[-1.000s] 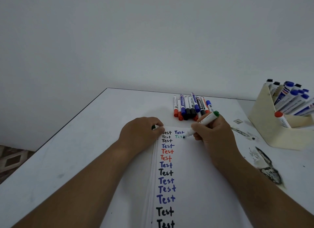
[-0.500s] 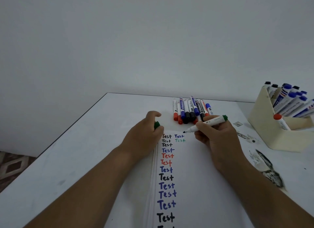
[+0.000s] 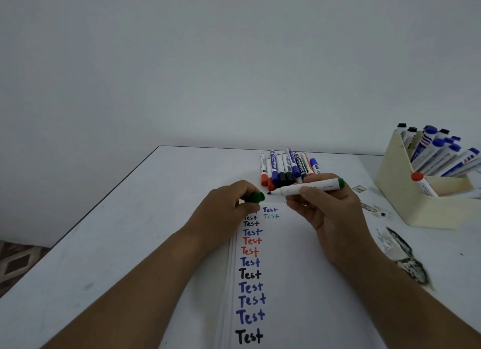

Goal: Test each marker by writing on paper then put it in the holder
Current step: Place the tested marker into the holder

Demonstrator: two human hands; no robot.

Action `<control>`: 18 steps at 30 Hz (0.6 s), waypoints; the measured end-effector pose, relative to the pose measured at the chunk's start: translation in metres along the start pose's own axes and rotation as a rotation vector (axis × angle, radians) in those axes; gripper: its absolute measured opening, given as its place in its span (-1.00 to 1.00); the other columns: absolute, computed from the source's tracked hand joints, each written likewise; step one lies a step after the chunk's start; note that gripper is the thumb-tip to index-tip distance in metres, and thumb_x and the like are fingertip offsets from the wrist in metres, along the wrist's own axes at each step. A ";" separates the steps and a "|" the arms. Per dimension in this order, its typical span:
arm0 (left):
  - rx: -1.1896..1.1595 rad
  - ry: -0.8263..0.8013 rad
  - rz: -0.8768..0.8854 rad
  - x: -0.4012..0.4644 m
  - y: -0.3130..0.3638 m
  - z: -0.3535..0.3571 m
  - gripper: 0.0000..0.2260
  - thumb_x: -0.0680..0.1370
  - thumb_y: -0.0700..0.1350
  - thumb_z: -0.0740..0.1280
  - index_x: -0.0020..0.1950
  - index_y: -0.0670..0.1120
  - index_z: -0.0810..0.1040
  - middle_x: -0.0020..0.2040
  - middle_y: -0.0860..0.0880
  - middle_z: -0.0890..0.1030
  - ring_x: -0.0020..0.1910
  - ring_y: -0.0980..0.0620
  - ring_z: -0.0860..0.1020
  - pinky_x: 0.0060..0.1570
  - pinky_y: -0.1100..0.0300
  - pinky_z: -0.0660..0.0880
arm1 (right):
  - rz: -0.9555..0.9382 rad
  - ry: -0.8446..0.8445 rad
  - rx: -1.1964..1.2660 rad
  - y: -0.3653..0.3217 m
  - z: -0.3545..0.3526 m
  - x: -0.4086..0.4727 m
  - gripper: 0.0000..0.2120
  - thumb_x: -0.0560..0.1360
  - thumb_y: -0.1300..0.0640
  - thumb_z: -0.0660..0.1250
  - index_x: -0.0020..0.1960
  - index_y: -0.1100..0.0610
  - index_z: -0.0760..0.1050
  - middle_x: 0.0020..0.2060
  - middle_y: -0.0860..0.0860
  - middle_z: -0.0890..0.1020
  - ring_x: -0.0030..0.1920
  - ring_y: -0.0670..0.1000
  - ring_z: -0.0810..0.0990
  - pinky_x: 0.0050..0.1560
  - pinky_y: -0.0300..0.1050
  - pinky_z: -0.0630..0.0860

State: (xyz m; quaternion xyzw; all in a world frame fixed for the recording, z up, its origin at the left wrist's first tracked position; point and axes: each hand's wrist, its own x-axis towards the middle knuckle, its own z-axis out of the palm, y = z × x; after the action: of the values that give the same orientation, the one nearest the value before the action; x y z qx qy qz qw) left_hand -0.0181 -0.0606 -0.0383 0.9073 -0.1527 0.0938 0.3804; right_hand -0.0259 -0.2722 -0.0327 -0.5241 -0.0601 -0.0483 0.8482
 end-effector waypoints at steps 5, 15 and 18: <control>0.019 0.002 0.021 0.001 0.001 0.000 -0.90 0.62 -0.04 0.34 0.11 0.14 0.56 -0.02 0.24 0.63 -0.07 0.30 0.56 -0.18 0.47 0.42 | -0.016 -0.015 -0.065 0.001 0.001 -0.001 -0.82 0.41 0.28 0.44 0.00 0.21 0.55 -0.09 0.17 0.71 0.03 0.24 0.72 -0.05 0.03 0.69; 0.101 0.024 0.106 0.001 0.006 0.003 -0.86 0.63 -0.09 0.32 0.14 0.07 0.62 -0.15 0.25 0.57 -0.06 0.26 0.50 -0.16 0.50 0.34 | -0.043 -0.049 -0.235 0.002 0.007 -0.006 -0.88 0.45 0.36 0.46 -0.05 0.22 0.58 -0.16 0.15 0.71 -0.07 0.19 0.74 -0.13 -0.10 0.68; 0.109 0.028 0.107 0.001 0.009 0.005 -0.89 0.63 -0.12 0.31 0.10 0.03 0.60 -0.19 0.20 0.56 -0.16 0.19 0.51 -0.19 0.52 0.32 | -0.029 -0.055 -0.233 0.002 0.008 -0.007 -0.87 0.43 0.32 0.47 -0.05 0.22 0.58 -0.15 0.18 0.71 -0.09 0.21 0.74 -0.15 -0.11 0.68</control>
State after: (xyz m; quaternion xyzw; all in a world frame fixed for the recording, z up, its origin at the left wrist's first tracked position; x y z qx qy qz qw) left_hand -0.0201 -0.0702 -0.0359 0.9159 -0.1904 0.1347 0.3268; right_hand -0.0326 -0.2637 -0.0316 -0.6194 -0.0848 -0.0530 0.7787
